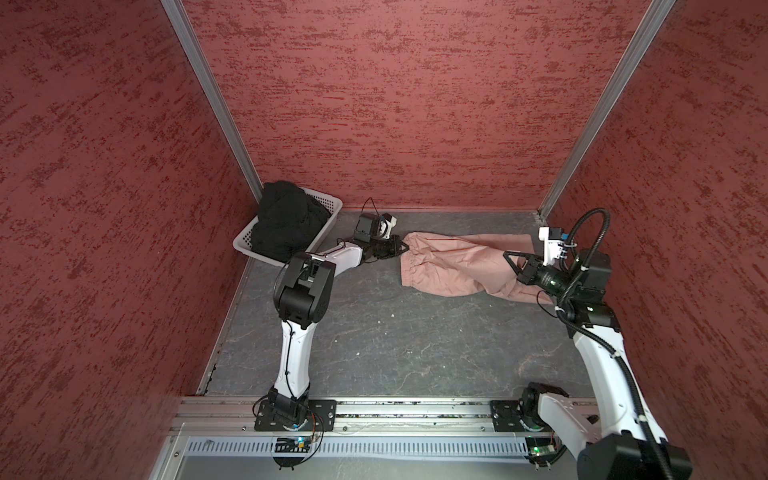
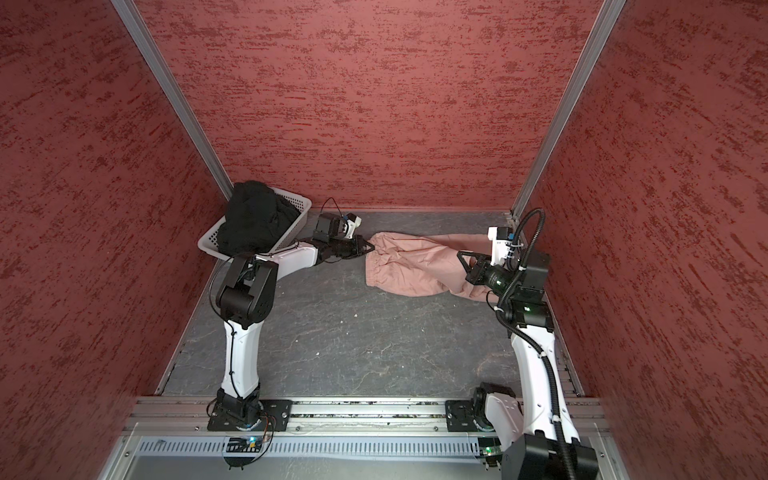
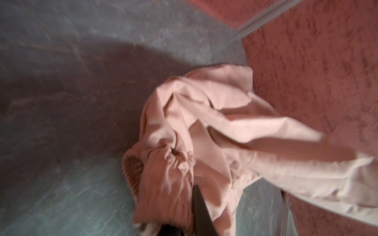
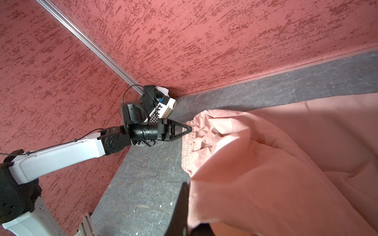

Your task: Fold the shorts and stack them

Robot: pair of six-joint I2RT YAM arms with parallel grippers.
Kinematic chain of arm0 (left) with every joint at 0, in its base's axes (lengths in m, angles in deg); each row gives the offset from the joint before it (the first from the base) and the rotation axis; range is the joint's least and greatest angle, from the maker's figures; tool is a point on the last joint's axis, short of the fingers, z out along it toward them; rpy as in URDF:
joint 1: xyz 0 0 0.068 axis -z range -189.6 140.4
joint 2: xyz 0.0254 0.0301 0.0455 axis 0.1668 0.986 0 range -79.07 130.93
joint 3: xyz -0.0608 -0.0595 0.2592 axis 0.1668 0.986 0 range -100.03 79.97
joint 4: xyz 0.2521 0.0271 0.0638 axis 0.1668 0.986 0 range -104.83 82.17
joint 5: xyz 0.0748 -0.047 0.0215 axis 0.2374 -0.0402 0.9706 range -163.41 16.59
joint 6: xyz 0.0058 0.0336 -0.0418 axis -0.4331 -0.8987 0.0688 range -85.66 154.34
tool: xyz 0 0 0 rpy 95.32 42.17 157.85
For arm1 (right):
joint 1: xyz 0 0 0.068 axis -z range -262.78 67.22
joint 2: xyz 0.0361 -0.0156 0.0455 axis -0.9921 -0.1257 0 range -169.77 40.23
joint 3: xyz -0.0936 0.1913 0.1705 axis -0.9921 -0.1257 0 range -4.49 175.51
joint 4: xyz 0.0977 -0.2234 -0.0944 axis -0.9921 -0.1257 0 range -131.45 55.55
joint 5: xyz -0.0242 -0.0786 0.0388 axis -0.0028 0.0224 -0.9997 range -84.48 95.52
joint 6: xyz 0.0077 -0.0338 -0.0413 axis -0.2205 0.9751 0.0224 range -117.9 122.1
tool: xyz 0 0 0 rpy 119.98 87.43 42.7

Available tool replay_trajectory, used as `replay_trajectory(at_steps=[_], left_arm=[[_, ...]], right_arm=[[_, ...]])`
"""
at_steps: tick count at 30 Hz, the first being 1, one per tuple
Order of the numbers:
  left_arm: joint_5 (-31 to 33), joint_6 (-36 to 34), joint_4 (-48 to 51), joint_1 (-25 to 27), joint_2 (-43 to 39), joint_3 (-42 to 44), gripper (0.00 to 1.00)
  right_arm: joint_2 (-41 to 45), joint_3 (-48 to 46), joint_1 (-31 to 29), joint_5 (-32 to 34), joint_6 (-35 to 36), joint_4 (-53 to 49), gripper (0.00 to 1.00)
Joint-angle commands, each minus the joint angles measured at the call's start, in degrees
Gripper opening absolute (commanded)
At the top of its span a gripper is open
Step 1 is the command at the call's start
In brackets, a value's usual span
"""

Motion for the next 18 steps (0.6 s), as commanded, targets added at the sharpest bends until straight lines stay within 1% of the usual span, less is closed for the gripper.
replay_trajectory(at_steps=[1,5,7,9,11,13,14,16,18], left_arm=[[0.4,-5.7,7.0,-1.7,0.3,-7.7,0.00],[2.7,-12.5,17.1,-4.2,0.8,-21.3,0.00],[1.6,-14.3,21.9,-5.7,2.4,-29.5,0.00],[0.0,-15.2,24.5,-7.0,3.8,-36.4,0.00],[-0.9,-16.2,26.6,-7.9,4.6,-42.0,0.00],[-1.4,-17.5,29.7,-8.5,4.5,-46.8,0.00],[-2.1,-18.1,30.5,-8.7,3.6,-47.7,0.00],[-2.4,-18.5,30.8,-9.0,0.5,-44.7,0.00],[-1.3,-19.3,29.8,-9.0,-5.3,-34.9,0.00]], right_arm=[[-5.1,2.8,0.2,1.0,2.0,4.3,0.00],[-18.9,13.1,0.4,-0.1,3.8,7.0,0.00],[-26.7,20.1,0.4,0.1,3.8,8.2,0.00],[-35.2,27.8,0.4,-0.5,1.1,10.9,0.00],[-41.1,34.3,0.4,-4.1,-3.2,15.3,0.00],[-44.6,40.6,0.5,-6.9,-7.2,18.2,0.00],[-45.4,43.0,0.4,-8.2,-8.3,18.9,0.00],[-44.2,44.3,0.5,-9.1,-8.2,18.8,0.00],[-40.5,40.9,0.4,-8.4,-6.5,17.3,0.00]])
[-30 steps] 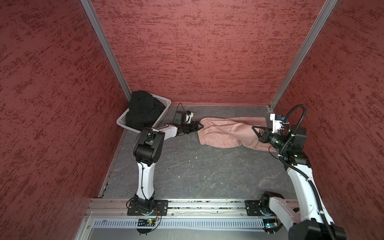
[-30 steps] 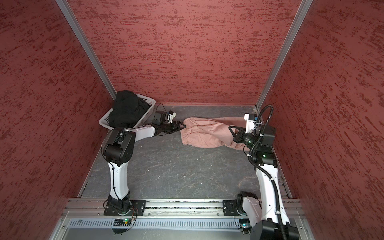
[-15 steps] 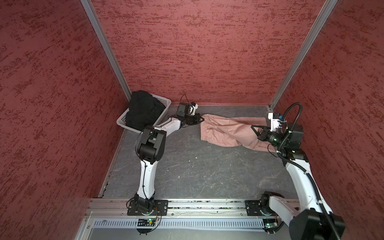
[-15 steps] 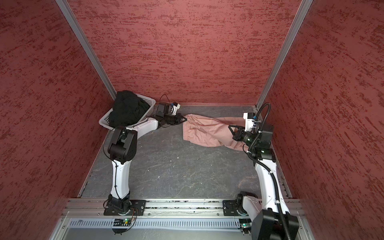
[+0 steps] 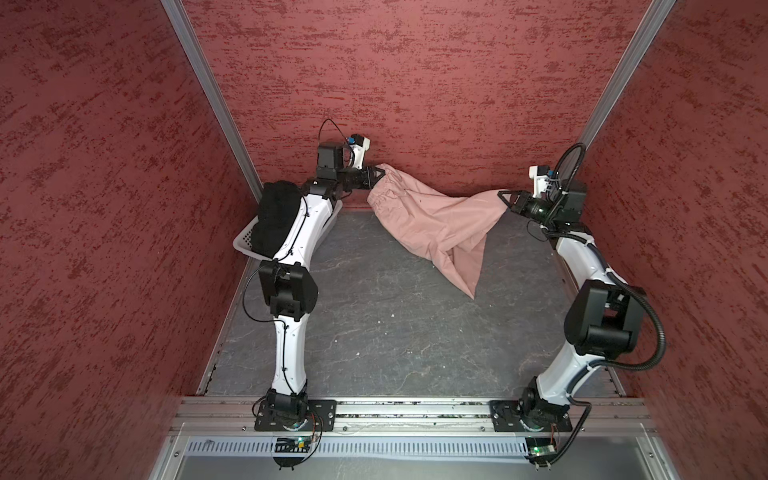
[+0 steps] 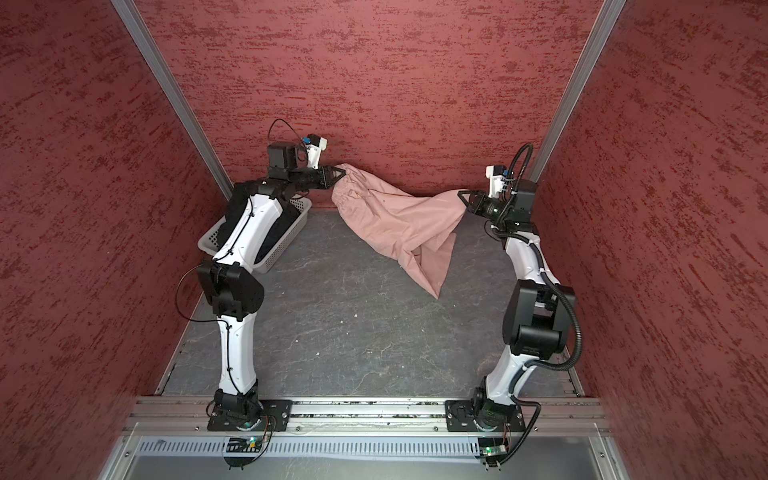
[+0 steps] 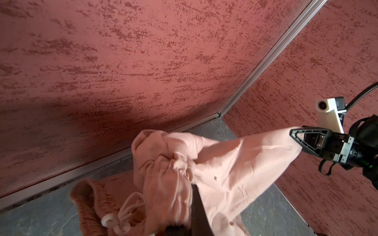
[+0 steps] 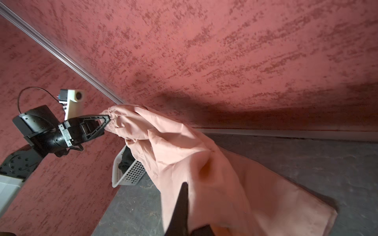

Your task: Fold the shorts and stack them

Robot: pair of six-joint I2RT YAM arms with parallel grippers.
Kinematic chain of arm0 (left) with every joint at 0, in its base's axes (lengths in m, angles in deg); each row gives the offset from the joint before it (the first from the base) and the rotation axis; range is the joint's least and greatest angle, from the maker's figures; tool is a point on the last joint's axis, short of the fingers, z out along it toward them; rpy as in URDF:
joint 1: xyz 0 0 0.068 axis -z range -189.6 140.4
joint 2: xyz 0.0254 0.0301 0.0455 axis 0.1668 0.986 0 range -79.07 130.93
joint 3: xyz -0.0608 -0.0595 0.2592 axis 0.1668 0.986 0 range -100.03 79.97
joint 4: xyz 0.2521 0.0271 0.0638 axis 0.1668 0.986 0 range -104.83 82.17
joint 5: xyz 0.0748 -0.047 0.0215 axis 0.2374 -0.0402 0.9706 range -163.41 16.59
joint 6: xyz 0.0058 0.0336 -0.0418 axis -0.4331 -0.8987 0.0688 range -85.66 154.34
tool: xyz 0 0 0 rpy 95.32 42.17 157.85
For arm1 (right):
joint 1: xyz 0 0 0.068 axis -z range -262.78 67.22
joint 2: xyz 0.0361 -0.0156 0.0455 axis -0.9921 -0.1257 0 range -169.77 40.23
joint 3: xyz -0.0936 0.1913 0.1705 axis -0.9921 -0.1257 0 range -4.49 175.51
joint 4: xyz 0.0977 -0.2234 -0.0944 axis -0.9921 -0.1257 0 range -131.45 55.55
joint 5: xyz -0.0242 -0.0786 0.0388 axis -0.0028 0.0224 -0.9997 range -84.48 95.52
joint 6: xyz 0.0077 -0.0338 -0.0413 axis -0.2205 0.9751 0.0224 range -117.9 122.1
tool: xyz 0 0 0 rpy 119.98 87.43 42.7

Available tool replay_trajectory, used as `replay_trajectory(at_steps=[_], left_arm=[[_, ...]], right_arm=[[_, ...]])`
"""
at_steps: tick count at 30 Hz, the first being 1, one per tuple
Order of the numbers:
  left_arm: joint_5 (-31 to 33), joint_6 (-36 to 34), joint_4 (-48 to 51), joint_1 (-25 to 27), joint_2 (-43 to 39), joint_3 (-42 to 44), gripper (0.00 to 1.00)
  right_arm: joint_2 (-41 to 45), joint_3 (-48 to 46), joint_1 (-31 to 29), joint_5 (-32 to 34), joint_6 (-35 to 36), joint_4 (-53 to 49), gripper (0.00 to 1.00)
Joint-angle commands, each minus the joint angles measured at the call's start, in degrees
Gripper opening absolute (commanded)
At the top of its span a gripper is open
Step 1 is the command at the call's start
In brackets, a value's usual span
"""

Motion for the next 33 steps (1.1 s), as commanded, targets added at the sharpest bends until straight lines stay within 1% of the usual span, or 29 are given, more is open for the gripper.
replay_trajectory(at_steps=[1,3,4,5,7,9,10,11,12,13,14,16,17,18,19,24,28,29,31,33], left_arm=[[-0.1,-3.1,2.5,0.7,-8.3,12.8,0.00],[2.1,-2.6,-4.3,0.6,-16.2,28.9,0.00],[3.1,-2.1,-6.9,0.6,-19.5,35.0,0.00],[3.7,-1.4,-9.5,0.3,-23.1,41.5,0.00],[4.8,-0.3,-13.1,-0.2,-28.7,51.4,0.00],[7.3,0.1,-13.9,-0.4,-33.9,58.9,0.02],[8.6,0.5,-13.8,-0.4,-36.4,62.3,0.03],[9.3,0.8,-13.7,-0.4,-38.7,65.6,0.08],[9.8,1.1,-13.5,-0.3,-40.5,68.2,0.19],[10.8,1.7,-13.0,-0.3,-42.5,71.1,0.47],[11.6,1.9,-12.2,-0.3,-44.1,73.6,0.82],[13.0,2.5,-10.3,-0.7,-45.9,77.3,0.91],[14.1,3.3,-8.9,-1.2,-46.1,78.2,0.99],[14.8,4.1,-7.5,-1.7,-45.8,78.2,0.99],[15.0,4.7,-5.7,-2.4,-45.1,77.6,1.00],[18.1,6.1,1.9,-3.1,-42.1,71.8,0.99],[23.8,5.6,7.2,-3.7,-41.1,68.3,1.00],[23.7,5.9,7.1,-4.3,-40.8,68.2,0.99],[21.2,6.9,5.2,-5.4,-39.4,68.1,0.99],[20.5,7.3,4.9,-5.4,-36.8,67.0,0.99]], right_arm=[[8.2,-3.1,0.2,-3.0,0.2,3.5,0.00],[15.2,-13.2,0.2,-1.0,1.3,3.5,0.00],[17.9,-17.9,0.2,0.1,1.2,3.8,0.00],[22.9,-23.4,0.2,1.4,0.6,4.2,0.00],[30.6,-33.2,-0.1,3.7,-1.6,4.7,0.00],[38.2,-40.9,-0.4,7.1,-4.1,1.9,0.00],[42.5,-44.5,-0.7,9.2,-5.5,-1.1,0.13],[46.7,-47.5,-0.9,10.5,-7.0,-3.6,0.28],[50.2,-50.1,-1.1,11.0,-8.6,-5.1,0.39],[53.9,-52.6,-1.1,11.5,-10.2,-7.2,0.53],[57.3,-53.7,-1.2,12.0,-10.8,-10.4,0.62],[62.3,-53.6,-1.3,14.1,-10.5,-16.0,0.71],[63.8,-53.0,-1.3,15.7,-10.2,-17.6,0.75],[64.1,-52.5,-1.3,16.9,-9.6,-18.2,0.77],[63.0,-51.3,-1.3,18.6,-8.3,-19.4,0.78],[48.4,-44.2,-1.6,24.6,-0.8,-26.5,0.78],[39.8,-39.6,-3.2,31.4,4.4,-32.8,0.80],[38.3,-38.8,-4.0,32.6,5.0,-33.9,0.80],[35.5,-38.0,-7.0,34.8,5.1,-34.9,0.80],[33.5,-38.1,-10.1,35.9,4.3,-34.9,0.80]])
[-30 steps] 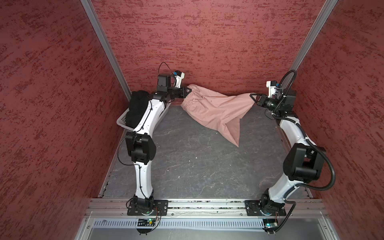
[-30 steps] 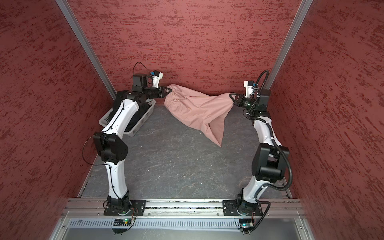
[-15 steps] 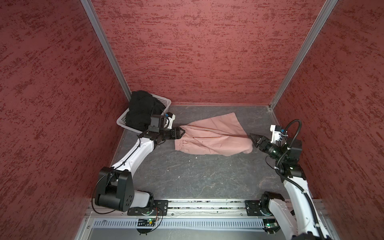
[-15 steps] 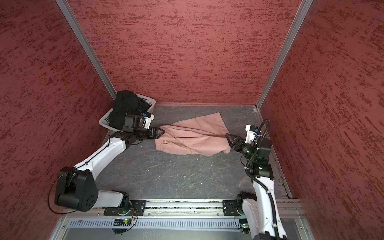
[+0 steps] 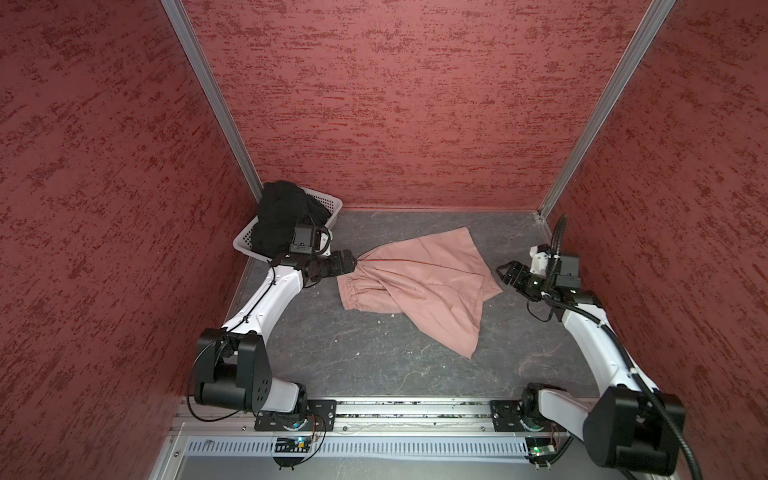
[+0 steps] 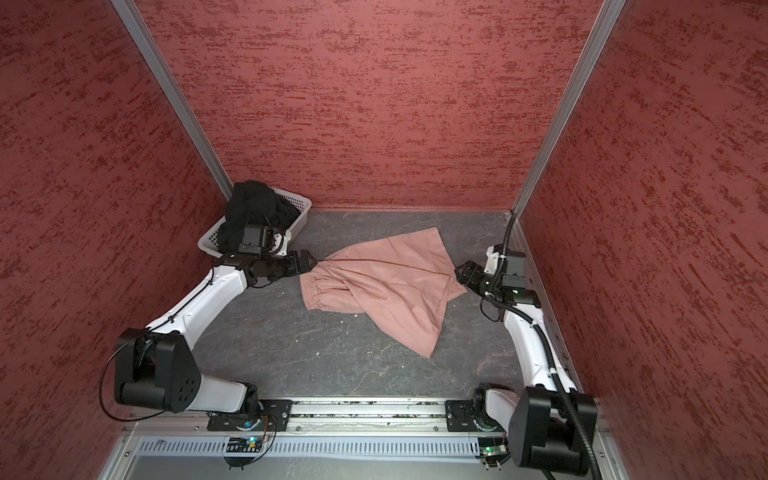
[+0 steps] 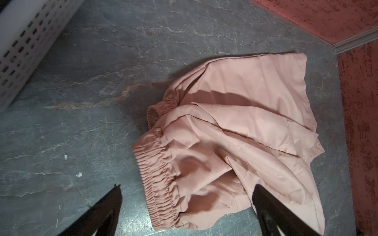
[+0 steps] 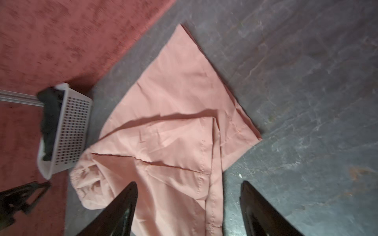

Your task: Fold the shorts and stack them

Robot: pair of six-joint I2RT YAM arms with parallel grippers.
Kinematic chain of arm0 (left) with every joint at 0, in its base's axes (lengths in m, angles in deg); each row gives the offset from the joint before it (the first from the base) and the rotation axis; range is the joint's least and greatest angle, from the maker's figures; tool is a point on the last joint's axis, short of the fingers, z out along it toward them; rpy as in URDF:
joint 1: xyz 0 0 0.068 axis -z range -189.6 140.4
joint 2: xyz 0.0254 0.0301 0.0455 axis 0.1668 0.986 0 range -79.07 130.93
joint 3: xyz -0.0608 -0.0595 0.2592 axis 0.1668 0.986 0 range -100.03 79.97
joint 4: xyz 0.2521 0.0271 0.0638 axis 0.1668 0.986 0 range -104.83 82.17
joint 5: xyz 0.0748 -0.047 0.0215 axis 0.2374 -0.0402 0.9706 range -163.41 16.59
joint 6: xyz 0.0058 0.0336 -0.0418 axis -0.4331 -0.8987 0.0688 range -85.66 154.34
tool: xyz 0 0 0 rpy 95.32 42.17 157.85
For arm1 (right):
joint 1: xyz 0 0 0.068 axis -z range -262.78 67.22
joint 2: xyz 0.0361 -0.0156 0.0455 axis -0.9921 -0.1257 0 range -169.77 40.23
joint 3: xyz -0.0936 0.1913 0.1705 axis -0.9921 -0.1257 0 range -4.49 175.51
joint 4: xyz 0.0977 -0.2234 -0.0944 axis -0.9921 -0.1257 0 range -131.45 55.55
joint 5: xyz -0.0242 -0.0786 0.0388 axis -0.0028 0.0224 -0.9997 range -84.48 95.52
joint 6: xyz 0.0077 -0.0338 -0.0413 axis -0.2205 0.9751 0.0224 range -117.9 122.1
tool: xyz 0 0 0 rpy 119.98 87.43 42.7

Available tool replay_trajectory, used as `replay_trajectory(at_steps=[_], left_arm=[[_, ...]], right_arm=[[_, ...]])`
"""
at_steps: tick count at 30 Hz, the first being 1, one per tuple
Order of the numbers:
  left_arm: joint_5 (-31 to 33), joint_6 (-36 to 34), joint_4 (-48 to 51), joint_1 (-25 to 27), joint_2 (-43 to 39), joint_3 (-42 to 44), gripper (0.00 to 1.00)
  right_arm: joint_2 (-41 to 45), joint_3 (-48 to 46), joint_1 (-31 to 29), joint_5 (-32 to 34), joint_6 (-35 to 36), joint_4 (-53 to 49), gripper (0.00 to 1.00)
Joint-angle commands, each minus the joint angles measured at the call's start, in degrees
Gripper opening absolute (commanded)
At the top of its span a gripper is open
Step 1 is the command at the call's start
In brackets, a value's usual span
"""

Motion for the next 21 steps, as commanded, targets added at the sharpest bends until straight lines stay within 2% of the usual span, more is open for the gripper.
replay_trajectory(at_steps=[1,5,8,14,17,21], left_arm=[[0.4,1.2,1.6,-0.4,5.1,-1.9,0.99],[0.5,1.2,0.1,0.0,10.8,-3.2,1.00],[-1.3,1.2,-1.2,-0.1,14.3,-4.2,0.99],[-8.8,2.8,-4.9,-0.1,16.8,-4.5,0.98],[-9.9,3.5,-6.5,-0.1,17.0,-4.3,0.94],[-9.6,2.7,-7.4,-0.6,18.3,-5.5,0.96]], right_arm=[[-2.0,1.2,-5.1,6.4,1.6,-3.5,0.80],[-5.4,-1.7,-9.8,6.3,-0.9,1.9,0.79],[-8.9,-2.8,-11.0,4.9,-1.7,4.6,0.73],[-6.8,-1.2,-17.2,2.0,0.0,-3.2,0.72],[-6.1,-1.5,-20.9,4.3,-0.6,-6.6,0.74],[-7.1,-3.8,-23.8,4.0,-0.7,-2.0,0.75]])
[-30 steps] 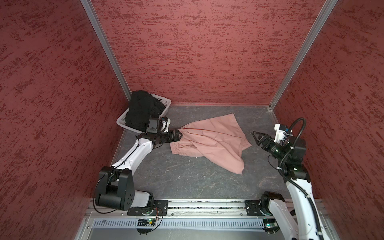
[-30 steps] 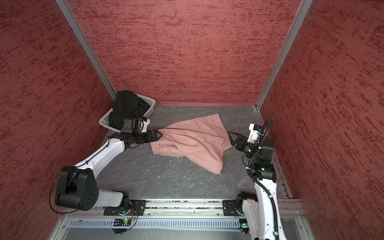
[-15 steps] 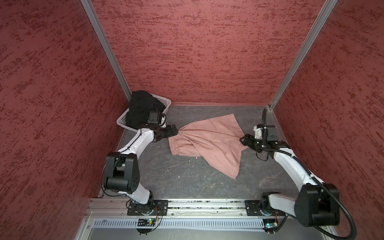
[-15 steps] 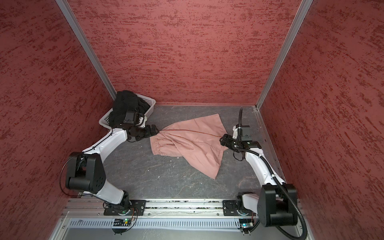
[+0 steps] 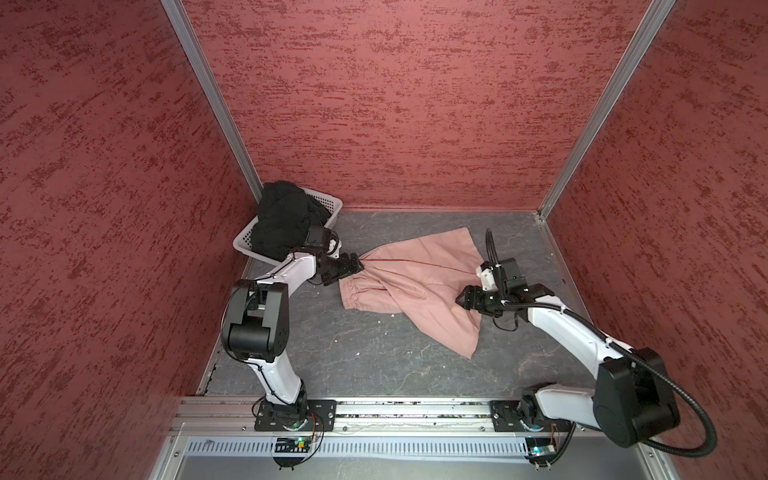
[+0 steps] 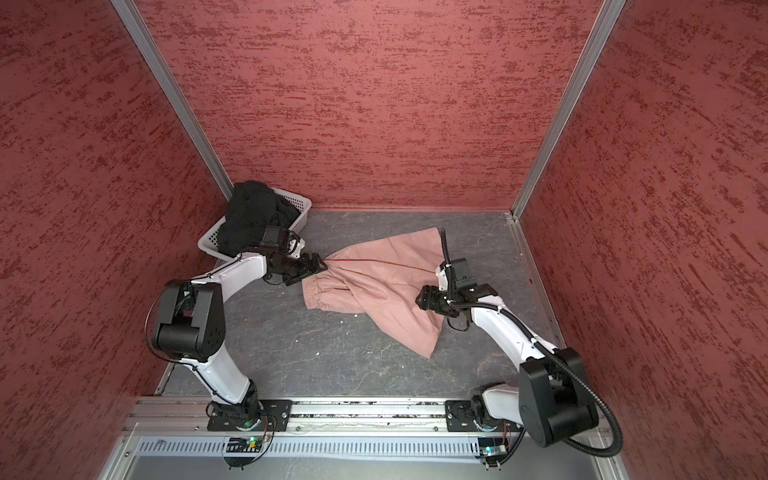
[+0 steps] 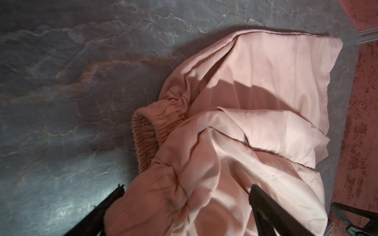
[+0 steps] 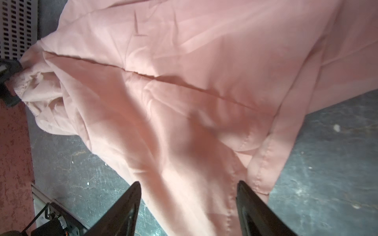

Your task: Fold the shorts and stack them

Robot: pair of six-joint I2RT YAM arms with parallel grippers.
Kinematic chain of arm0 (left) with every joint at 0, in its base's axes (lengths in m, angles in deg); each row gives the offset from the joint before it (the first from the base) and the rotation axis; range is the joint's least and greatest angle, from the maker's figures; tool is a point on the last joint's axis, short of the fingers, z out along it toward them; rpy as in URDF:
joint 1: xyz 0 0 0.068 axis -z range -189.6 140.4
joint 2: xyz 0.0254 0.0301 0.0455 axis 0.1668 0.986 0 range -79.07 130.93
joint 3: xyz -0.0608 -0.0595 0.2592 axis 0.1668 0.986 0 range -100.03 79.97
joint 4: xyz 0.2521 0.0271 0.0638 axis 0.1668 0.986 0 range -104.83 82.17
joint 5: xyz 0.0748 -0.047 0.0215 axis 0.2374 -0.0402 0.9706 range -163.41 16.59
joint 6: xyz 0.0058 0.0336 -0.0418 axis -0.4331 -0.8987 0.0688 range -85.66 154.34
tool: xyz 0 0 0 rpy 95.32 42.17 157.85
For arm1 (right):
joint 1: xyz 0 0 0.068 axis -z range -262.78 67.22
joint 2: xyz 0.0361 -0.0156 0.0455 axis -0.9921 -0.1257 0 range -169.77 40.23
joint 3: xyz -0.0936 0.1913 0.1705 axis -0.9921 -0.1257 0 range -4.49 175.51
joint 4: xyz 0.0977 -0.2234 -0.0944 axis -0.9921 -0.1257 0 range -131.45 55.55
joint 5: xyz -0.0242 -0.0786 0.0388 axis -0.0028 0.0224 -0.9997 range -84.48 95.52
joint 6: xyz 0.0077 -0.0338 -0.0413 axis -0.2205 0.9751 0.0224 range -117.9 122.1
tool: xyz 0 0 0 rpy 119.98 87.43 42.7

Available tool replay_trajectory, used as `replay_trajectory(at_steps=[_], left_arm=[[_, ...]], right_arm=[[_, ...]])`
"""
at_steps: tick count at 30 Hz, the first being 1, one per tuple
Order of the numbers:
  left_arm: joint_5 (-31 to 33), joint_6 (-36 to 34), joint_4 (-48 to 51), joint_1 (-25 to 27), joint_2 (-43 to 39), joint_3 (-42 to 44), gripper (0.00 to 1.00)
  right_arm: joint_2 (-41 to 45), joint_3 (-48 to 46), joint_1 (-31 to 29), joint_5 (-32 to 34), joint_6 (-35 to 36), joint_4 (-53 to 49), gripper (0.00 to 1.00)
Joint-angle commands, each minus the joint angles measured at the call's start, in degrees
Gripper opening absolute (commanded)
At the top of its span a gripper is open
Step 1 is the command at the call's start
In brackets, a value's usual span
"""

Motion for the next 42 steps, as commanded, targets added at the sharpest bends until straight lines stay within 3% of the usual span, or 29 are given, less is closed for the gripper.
replay_trajectory(at_steps=[1,4,10,14,18,21,22,29,40,42], left_arm=[[-1.8,-0.6,-2.6,-0.3,1.7,-2.6,0.97],[-3.2,-1.4,-3.0,-0.2,2.9,-3.6,0.97],[-5.2,-1.7,-3.7,-0.3,3.0,-4.0,0.75],[-5.2,-2.9,-3.7,-0.4,2.9,-4.3,0.58],[-6.3,-4.0,-2.8,-0.3,3.3,-6.5,0.28],[-6.6,-4.9,-1.0,-0.3,2.7,-8.5,0.14],[-6.5,-5.1,-0.6,-0.2,2.3,-8.8,0.10],[-5.8,-6.3,1.7,-0.1,-1.5,-10.5,0.00],[-4.5,-7.9,6.1,0.0,-6.4,-13.2,0.00],[-4.5,-7.8,6.2,0.0,-7.4,-12.4,0.00]], right_arm=[[-0.7,-1.0,-2.7,0.7,0.3,2.3,0.75],[-2.4,1.4,-6.9,5.9,2.9,3.2,0.75],[-8.8,7.5,-11.8,17.8,12.2,2.7,0.70],[-13.4,10.4,-11.8,21.5,15.7,2.8,0.52],[-15.5,11.6,-11.9,15.7,16.8,3.9,0.19],[-14.6,11.3,-11.9,12.9,17.1,4.1,0.02],[-14.2,11.1,-11.9,13.0,17.2,4.0,0.00],[-5.6,12.3,-11.8,13.7,17.6,0.0,0.00],[3.3,13.0,-11.8,18.0,14.1,-12.5,0.02],[4.2,12.0,-11.8,16.6,12.7,-13.0,0.53]])
